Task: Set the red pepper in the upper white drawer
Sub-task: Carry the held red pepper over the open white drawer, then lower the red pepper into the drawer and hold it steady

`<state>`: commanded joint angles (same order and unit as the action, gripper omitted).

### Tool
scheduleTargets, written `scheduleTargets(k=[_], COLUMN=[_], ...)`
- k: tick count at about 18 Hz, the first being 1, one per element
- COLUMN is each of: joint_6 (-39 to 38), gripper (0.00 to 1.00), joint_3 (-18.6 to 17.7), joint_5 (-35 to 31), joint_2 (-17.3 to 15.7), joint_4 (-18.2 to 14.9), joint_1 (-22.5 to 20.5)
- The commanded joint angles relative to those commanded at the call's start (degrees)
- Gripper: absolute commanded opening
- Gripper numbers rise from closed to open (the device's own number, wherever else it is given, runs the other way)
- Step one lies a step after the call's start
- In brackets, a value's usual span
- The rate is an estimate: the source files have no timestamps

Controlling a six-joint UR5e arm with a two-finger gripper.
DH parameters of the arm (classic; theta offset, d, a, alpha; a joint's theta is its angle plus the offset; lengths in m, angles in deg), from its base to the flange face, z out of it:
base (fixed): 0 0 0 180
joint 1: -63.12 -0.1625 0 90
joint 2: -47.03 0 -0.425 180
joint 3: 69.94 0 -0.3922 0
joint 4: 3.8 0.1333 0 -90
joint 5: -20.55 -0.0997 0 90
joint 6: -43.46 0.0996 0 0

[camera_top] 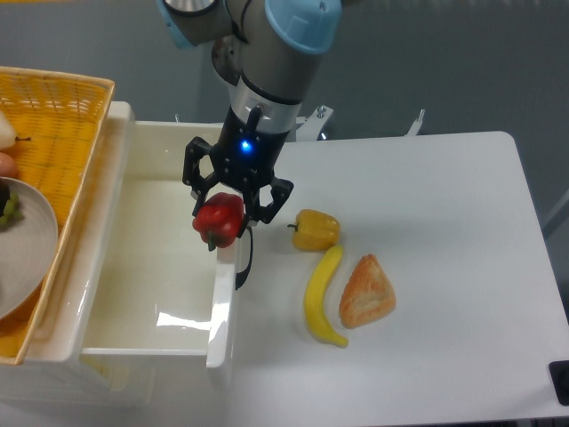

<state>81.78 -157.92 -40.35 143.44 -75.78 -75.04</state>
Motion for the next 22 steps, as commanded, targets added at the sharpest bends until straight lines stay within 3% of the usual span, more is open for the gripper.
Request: scheduleTargets(k=[9,22], joint_6=[1.40,7.03], gripper=[0.41,0.41], joint_3=[0.62,-0.18], joint_5=[0.09,-0.18], joint_2=[0.35,2.11], joint_4=[2.46,2.55], joint_1=[2.81,6.50])
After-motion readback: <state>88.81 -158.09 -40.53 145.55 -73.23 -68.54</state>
